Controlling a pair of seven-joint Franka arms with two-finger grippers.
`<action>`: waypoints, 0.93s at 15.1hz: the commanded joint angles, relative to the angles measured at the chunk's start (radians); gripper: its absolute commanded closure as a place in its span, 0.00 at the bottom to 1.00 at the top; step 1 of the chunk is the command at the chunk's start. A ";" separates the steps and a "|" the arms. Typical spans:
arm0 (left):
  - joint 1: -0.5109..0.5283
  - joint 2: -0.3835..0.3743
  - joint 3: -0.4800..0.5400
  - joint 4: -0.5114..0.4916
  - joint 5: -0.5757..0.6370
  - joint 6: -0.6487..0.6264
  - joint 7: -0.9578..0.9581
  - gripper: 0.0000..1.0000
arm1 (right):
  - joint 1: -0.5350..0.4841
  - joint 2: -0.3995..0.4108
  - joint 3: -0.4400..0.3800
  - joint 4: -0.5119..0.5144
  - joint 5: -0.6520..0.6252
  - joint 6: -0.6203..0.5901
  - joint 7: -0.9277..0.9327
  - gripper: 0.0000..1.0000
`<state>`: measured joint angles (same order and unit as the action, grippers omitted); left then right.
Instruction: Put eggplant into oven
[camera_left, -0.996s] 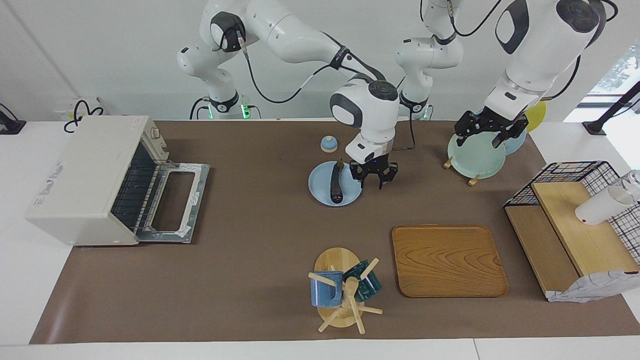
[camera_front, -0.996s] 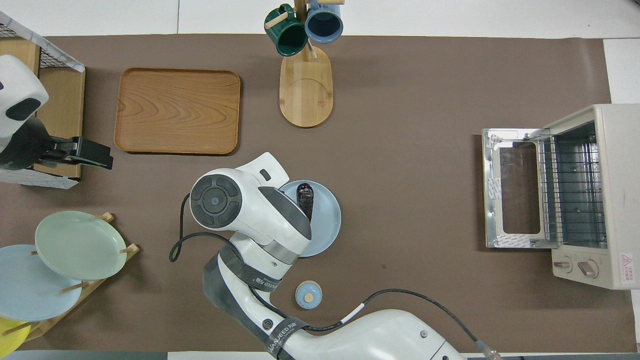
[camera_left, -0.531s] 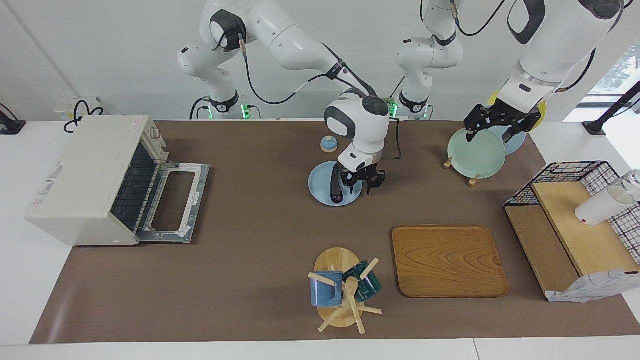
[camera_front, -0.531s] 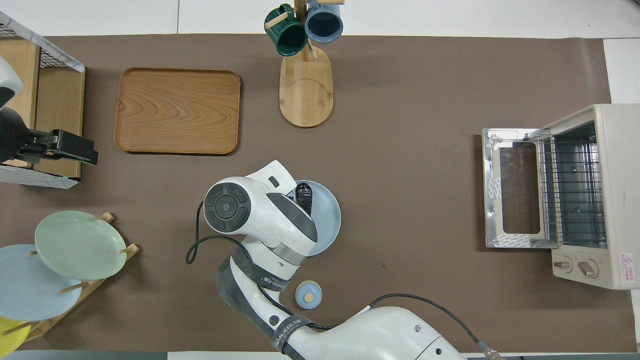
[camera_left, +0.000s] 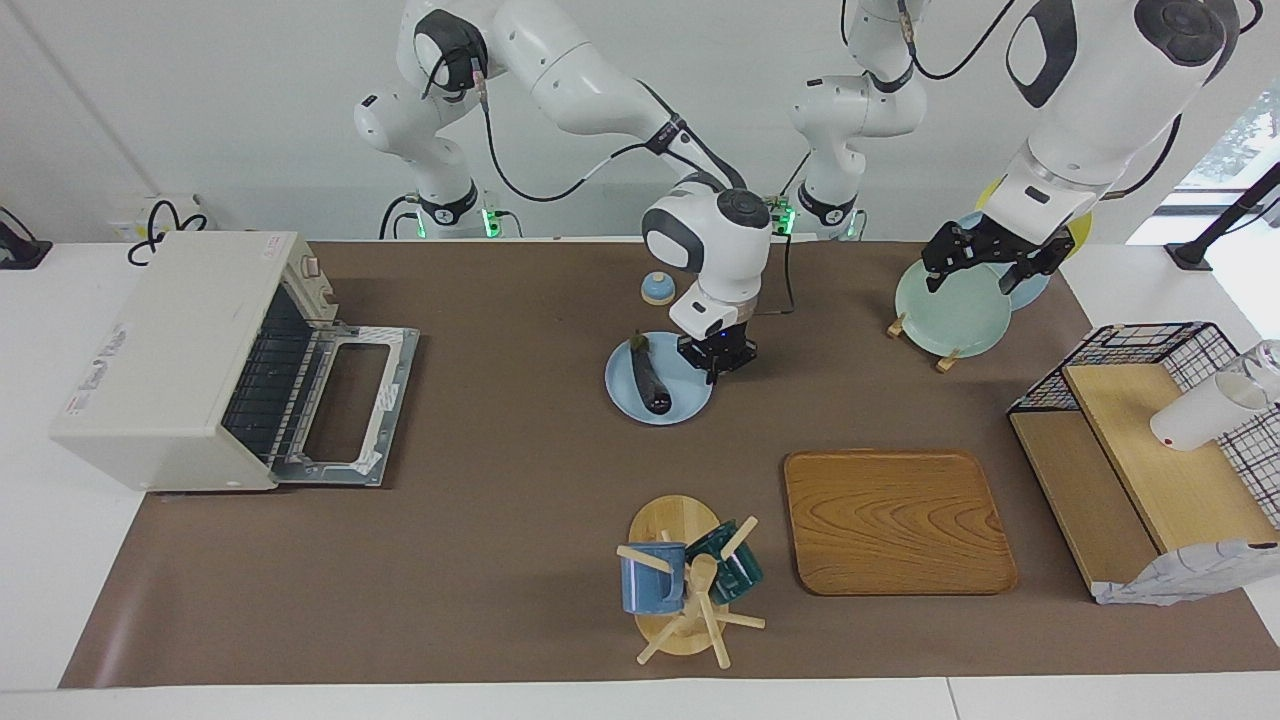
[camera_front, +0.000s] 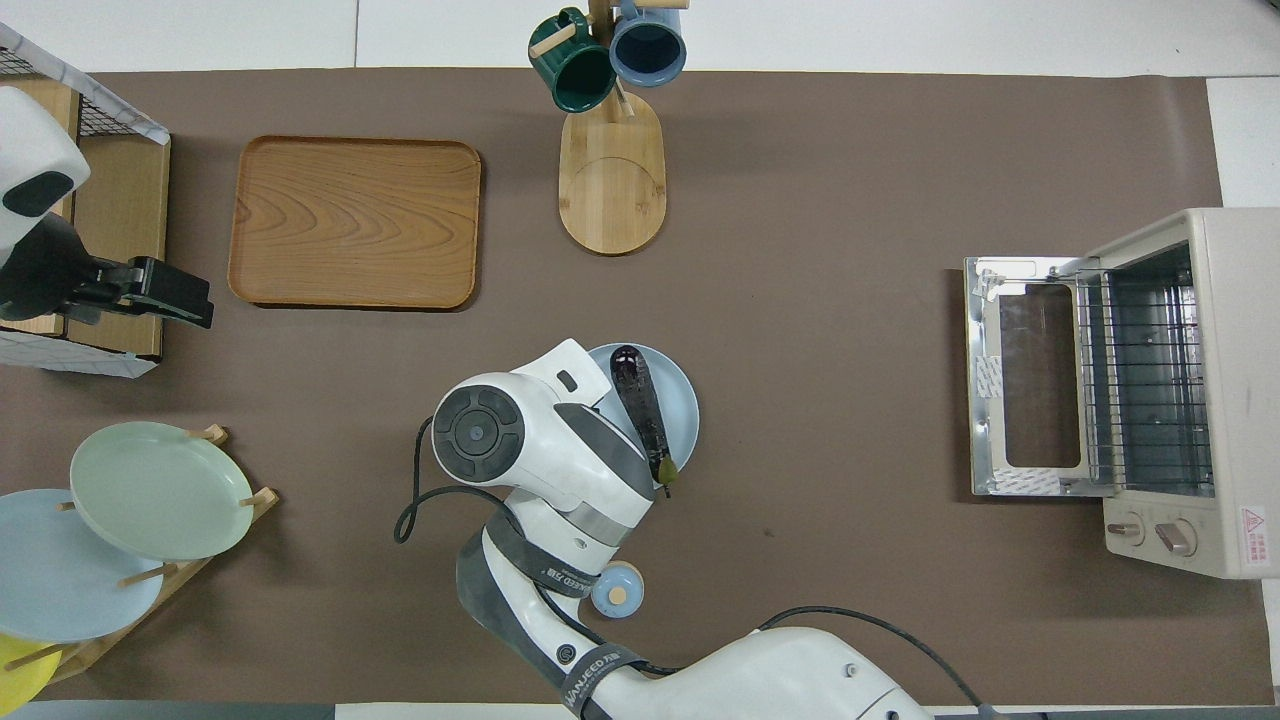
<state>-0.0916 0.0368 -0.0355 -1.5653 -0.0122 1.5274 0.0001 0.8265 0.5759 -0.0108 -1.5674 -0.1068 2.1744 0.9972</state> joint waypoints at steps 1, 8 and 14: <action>0.021 0.005 -0.020 0.018 0.025 -0.029 0.015 0.00 | -0.017 -0.013 0.005 0.074 -0.077 -0.170 -0.044 1.00; 0.035 -0.011 -0.023 0.013 0.017 -0.018 0.015 0.00 | -0.228 -0.168 -0.003 0.067 -0.120 -0.392 -0.306 1.00; 0.096 -0.006 -0.072 0.013 0.020 -0.018 0.014 0.00 | -0.460 -0.388 -0.003 -0.231 -0.139 -0.395 -0.474 1.00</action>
<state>-0.0084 0.0320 -0.0872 -1.5628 -0.0117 1.5246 0.0027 0.4152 0.2971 -0.0308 -1.6429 -0.2148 1.7526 0.5496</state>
